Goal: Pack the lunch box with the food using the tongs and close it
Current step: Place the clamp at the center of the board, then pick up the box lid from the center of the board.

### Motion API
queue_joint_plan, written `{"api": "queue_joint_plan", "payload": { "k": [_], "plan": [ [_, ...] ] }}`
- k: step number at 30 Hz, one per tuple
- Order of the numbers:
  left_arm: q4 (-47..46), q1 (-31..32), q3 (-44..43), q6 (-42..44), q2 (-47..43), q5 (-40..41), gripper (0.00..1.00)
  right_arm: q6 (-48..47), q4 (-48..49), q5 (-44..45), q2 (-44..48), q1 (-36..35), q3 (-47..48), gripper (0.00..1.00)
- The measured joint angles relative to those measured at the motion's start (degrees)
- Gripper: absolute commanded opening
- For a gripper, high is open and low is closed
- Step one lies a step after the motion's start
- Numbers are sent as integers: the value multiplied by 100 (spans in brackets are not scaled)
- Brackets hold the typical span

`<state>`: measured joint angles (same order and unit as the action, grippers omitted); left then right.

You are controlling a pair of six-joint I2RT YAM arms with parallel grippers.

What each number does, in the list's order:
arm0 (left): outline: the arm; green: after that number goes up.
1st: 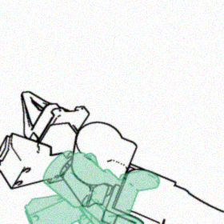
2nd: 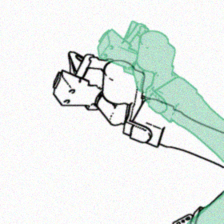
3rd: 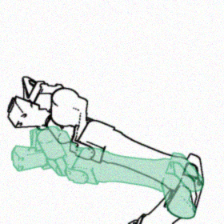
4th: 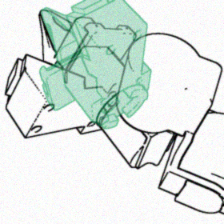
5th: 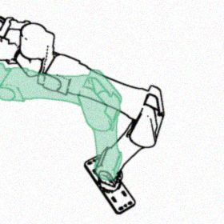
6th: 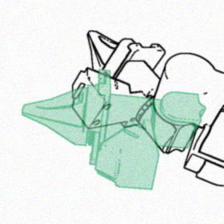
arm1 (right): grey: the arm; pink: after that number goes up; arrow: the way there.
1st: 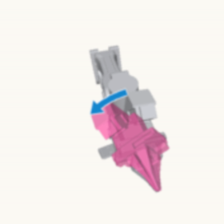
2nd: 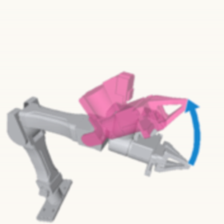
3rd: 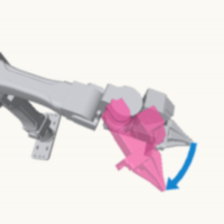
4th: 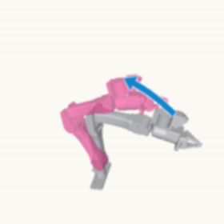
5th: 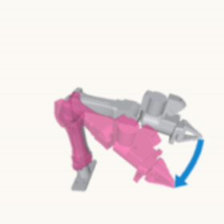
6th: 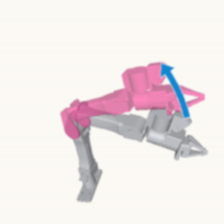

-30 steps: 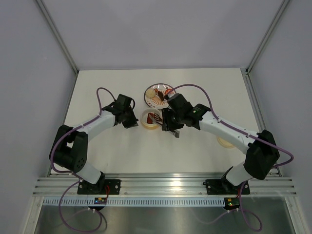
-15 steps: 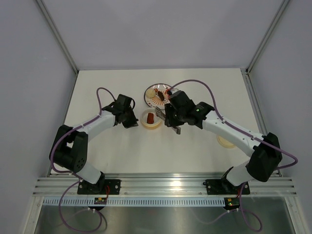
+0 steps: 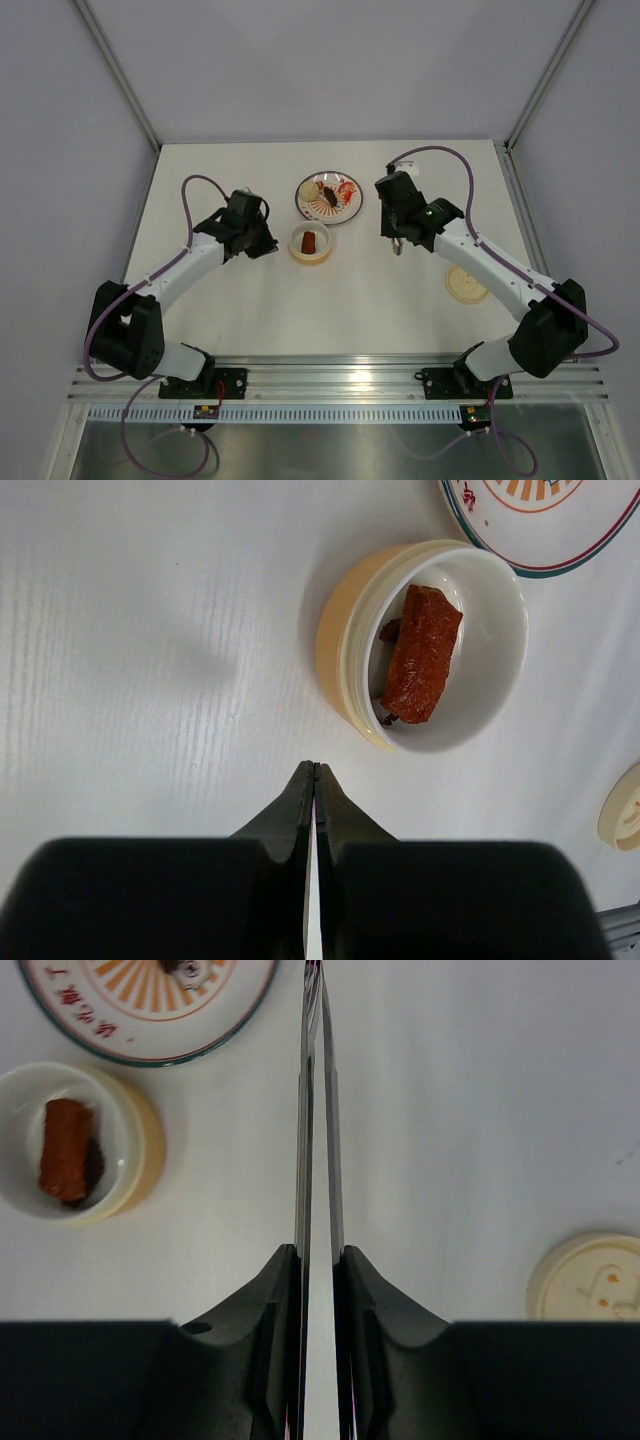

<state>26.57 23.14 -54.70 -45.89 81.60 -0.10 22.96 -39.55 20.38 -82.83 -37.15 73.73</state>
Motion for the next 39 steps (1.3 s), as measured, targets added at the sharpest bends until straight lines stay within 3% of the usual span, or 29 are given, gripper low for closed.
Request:
{"api": "queue_joint_plan", "payload": {
  "k": [7,14,19,21,30,39],
  "plan": [
    [168,0,0,98,-341,175,0,-92,286,658,-92,699,-640,31],
    [262,0,0,144,-361,208,0,-109,1134,754,-850,1106,-883,37],
    [323,0,0,199,-391,208,0,-37,1497,656,-1521,1408,-839,81],
    [345,0,0,238,-426,208,0,-13,1484,610,-1790,1539,-704,86],
    [354,0,0,350,-531,208,0,7,1379,509,-1589,1803,-245,88],
    [378,0,0,498,-763,173,0,358,1010,243,-168,2371,-1394,85]
  ]
}}
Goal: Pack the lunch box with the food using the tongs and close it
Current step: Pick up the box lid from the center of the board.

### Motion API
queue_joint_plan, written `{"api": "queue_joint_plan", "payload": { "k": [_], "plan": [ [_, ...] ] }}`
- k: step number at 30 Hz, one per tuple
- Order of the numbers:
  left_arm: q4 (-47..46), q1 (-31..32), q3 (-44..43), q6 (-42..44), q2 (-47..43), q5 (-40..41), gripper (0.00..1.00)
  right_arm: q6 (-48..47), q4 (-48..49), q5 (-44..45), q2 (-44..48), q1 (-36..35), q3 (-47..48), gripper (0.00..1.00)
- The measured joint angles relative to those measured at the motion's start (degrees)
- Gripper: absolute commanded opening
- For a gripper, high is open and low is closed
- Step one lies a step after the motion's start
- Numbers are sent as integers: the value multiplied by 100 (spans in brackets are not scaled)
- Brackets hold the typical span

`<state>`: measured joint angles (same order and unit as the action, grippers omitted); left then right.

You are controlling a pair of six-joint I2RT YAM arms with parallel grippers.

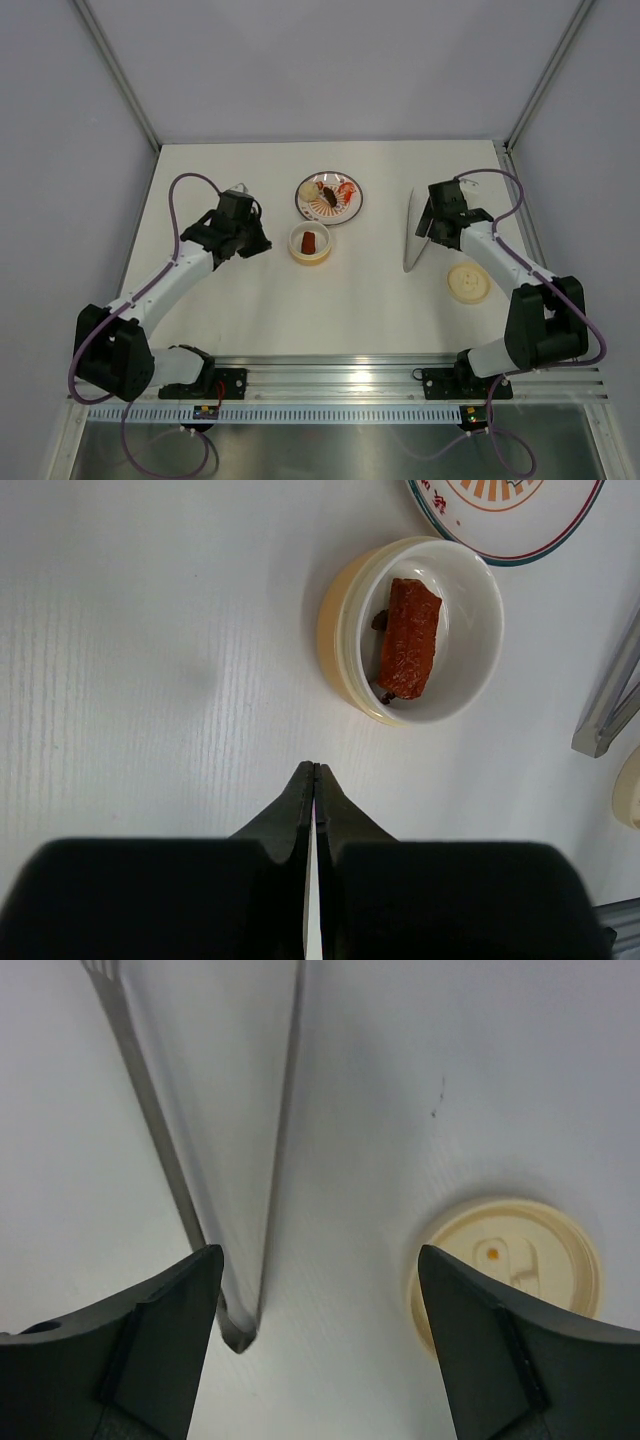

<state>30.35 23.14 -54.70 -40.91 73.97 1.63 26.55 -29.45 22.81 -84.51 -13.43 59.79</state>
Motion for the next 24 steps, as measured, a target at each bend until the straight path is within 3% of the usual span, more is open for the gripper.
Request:
{"api": "queue_joint_plan", "payload": {
  "k": [5,10,17,21,23,24],
  "plan": [
    [4,0,0,59,-79,-33,0,195,-219,-201,404,111,-754,73],
    [17,0,0,81,-162,-39,0,247,-208,-673,479,472,-1346,68],
    [17,0,0,83,-164,-87,0,238,-142,-1056,280,717,-1405,55],
    [20,0,0,81,-164,-144,0,238,-140,-1215,-15,723,-1405,54],
    [20,0,0,81,-164,-149,0,232,-162,-1250,-114,728,-1360,49],
    [20,0,0,81,-164,-149,0,232,-162,-1274,-153,734,-1320,35]
  ]
}}
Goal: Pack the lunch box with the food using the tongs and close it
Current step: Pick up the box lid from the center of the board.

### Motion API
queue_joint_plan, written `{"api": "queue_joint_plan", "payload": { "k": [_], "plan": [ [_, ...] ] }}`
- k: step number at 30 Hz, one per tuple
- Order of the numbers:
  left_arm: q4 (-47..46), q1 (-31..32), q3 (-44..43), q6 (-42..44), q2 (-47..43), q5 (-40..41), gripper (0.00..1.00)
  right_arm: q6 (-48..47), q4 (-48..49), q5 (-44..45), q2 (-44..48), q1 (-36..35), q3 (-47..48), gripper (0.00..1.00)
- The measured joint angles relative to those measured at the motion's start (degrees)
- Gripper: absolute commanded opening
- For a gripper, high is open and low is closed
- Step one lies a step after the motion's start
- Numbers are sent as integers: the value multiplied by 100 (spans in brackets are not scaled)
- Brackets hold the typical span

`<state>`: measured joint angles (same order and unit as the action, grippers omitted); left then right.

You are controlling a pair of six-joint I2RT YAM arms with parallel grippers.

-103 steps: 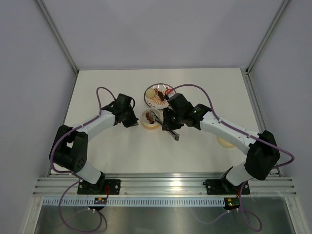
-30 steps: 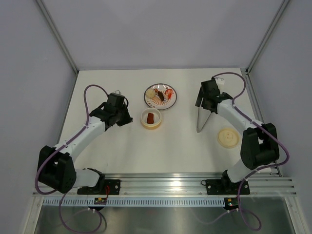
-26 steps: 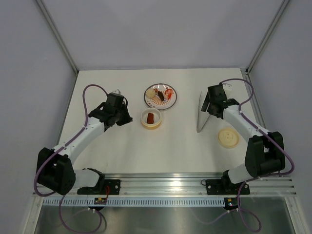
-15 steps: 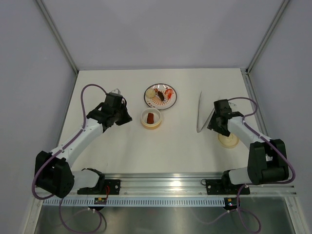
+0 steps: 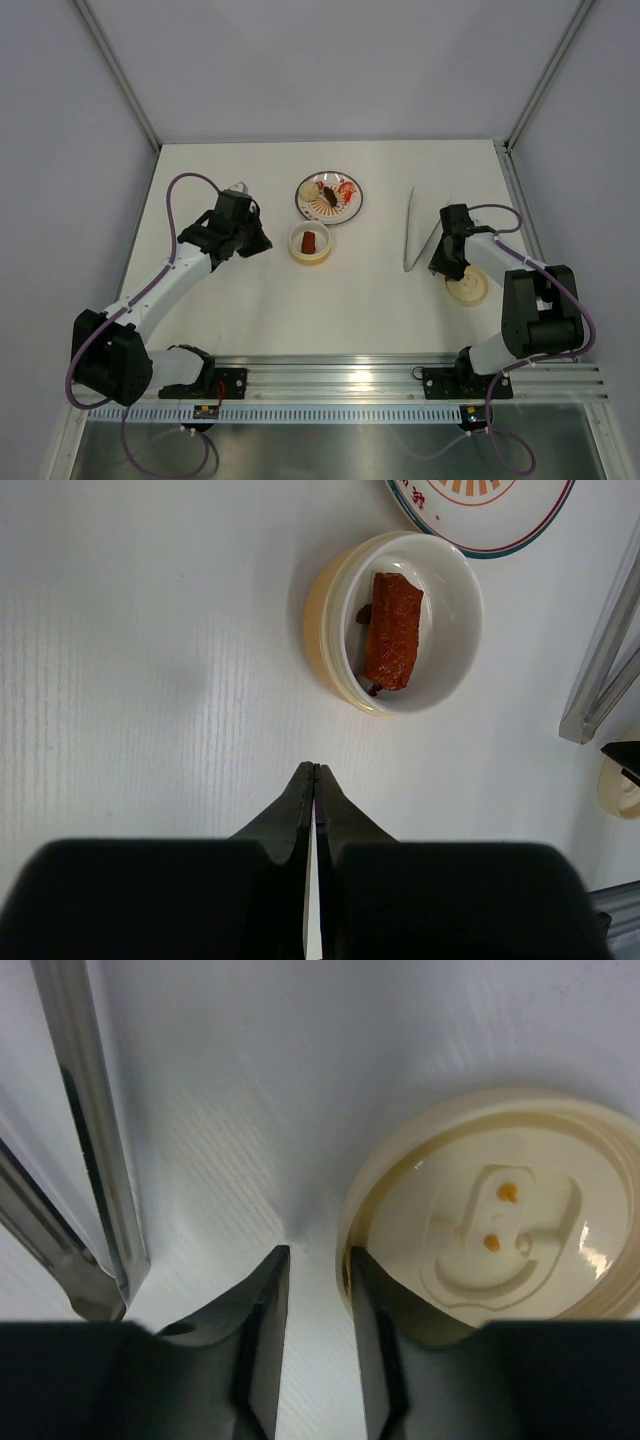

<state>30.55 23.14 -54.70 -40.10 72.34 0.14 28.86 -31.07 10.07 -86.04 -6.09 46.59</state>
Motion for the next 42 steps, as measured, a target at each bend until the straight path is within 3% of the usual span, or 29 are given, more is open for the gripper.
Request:
{"api": "queue_joint_plan", "payload": {
  "k": [2,3,5,8,14,22,26,33,37,38,42],
  "plan": [
    [0,0,0,0,0,0,0,-46,26,-52,-52,17,44,21],
    [2,0,0,0,-2,0,0,-42,31,-74,-57,20,44,7],
    [15,0,0,0,-28,0,0,-66,35,-101,-44,22,44,0],
    [46,0,0,0,-105,0,2,-59,0,-205,177,20,42,0],
    [57,9,0,107,-260,-28,31,4,20,-1106,1672,20,11,0],
    [52,149,-186,306,-247,-326,36,417,669,-3086,3150,-225,-313,0],
    [22,212,-197,308,-216,-407,39,780,1102,-3591,3182,-704,-494,0],
    [-35,319,-190,376,-245,-551,56,1690,2691,-4413,2817,-1384,-1193,0],
    [-372,424,31,404,-496,-787,72,2057,3344,-4658,2605,-1386,-1217,0],
    [-444,463,85,422,-566,-861,81,2118,3429,-4677,2575,-1386,-1191,0],
    [-697,734,98,549,-586,-1117,88,2452,3674,-4610,2337,-1386,-951,0]
  ]
}}
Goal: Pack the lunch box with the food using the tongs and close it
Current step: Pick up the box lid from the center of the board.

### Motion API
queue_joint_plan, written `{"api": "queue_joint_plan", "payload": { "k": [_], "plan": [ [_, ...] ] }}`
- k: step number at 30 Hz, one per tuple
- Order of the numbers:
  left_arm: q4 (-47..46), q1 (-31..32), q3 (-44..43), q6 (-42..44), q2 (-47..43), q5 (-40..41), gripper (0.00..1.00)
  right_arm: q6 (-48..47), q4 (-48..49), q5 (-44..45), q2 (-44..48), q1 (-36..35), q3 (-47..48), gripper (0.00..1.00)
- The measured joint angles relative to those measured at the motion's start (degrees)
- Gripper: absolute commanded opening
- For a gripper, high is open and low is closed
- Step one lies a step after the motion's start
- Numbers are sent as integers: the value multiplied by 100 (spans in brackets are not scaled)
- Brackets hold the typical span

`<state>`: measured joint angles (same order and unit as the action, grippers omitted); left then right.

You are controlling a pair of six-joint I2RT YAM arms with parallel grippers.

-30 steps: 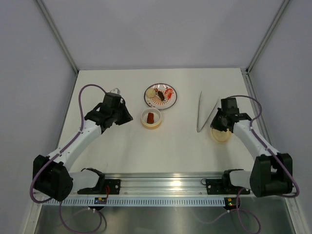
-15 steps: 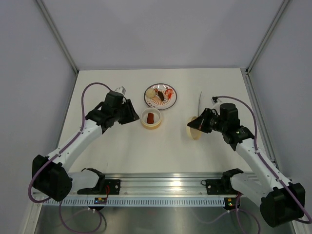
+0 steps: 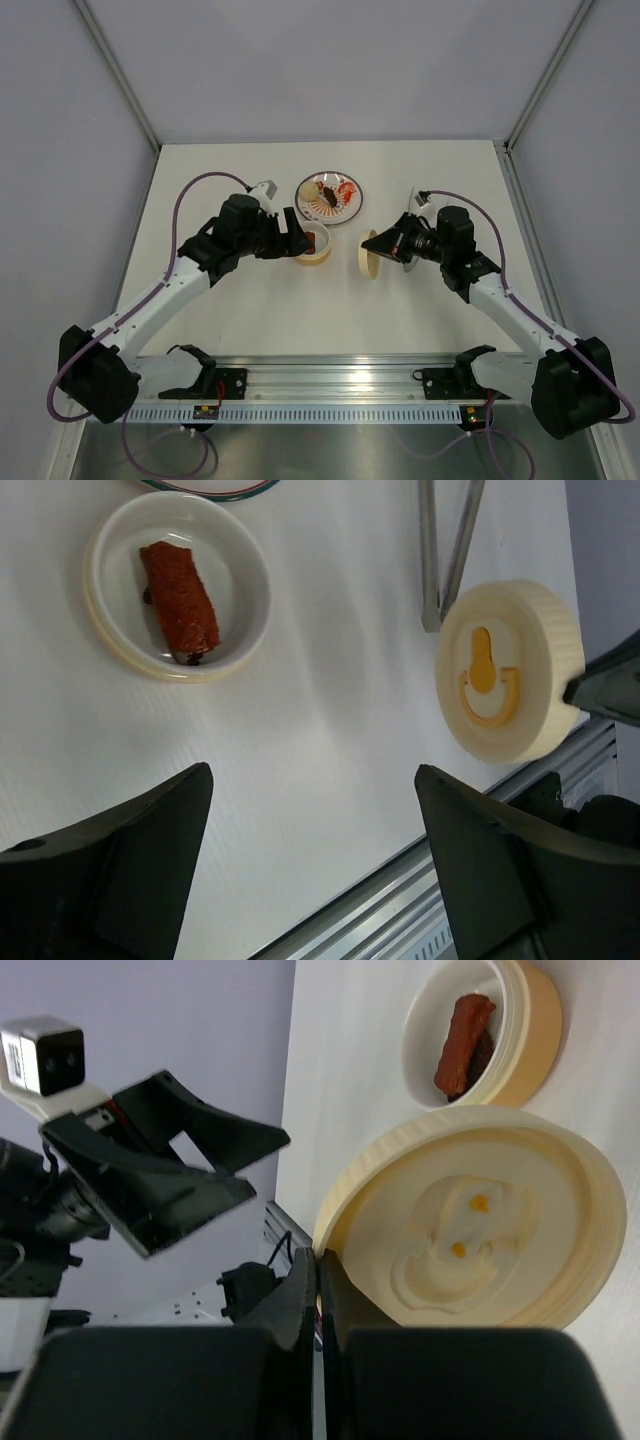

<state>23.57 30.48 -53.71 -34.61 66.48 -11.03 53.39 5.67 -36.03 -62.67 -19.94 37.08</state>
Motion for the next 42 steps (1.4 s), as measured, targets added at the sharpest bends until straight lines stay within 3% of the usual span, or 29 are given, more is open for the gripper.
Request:
{"api": "queue_joint_plan", "payload": {
  "k": [5,17,30,42],
  "plan": [
    [-264,568,-2,151,245,-214,92,501,306,254,-273,-22,26,0],
    [-1075,2061,-26,487,796,68,83,844,133,505,-470,-57,326,0],
    [-1823,2315,-122,345,1244,713,75,992,136,501,-470,-68,328,0],
    [-2072,2465,-330,304,1554,1517,59,1193,286,472,-470,-70,319,0]
  ]
}}
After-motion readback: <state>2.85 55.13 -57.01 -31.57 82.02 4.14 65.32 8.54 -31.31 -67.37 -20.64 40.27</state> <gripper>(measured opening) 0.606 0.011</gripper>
